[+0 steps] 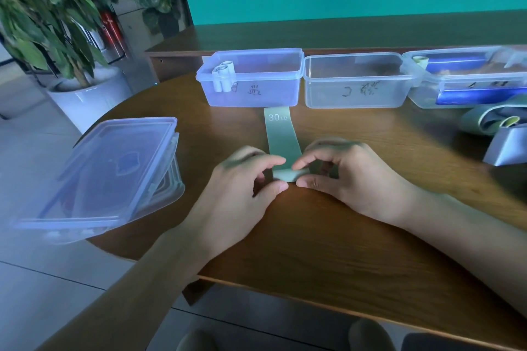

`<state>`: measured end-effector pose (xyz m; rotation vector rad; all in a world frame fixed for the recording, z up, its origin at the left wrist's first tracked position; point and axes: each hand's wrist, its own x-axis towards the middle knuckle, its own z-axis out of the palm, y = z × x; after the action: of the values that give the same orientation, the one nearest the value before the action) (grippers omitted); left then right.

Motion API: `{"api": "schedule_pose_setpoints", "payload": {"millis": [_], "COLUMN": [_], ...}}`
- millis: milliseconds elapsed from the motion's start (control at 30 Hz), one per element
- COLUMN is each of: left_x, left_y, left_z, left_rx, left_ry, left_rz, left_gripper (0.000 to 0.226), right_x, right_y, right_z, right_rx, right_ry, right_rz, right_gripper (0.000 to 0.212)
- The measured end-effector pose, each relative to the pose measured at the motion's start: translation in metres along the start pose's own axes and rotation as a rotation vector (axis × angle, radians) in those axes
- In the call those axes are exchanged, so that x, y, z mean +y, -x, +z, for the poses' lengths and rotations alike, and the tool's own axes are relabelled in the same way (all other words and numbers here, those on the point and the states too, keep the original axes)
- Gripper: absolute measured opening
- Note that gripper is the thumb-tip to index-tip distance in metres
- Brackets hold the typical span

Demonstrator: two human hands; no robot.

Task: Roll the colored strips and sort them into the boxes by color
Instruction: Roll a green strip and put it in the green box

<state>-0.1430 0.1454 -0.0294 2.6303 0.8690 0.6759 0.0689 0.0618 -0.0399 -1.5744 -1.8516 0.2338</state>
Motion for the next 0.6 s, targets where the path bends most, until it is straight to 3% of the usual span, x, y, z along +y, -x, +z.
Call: {"api": "schedule_pose_setpoints", "payload": {"millis": [300, 600], "left_x": [-0.002, -0.008], "left_y": [-0.01, -0.013], "left_z": [0.002, 0.007], "left_rx": [-0.003, 0.012], "left_ry": [0.045, 0.012], "left_rz": [-0.093, -0.054], "left_gripper": [0.021, 0.034], "right_x": [0.002, 0.002], "right_y": [-0.003, -0.003], "right_z": [0.002, 0.005], "right_rx": [0.04, 0.08], "right_ry": [0.055, 0.066], "right_rz": [0.037, 0.035], "right_gripper": [0.023, 0.025]}}
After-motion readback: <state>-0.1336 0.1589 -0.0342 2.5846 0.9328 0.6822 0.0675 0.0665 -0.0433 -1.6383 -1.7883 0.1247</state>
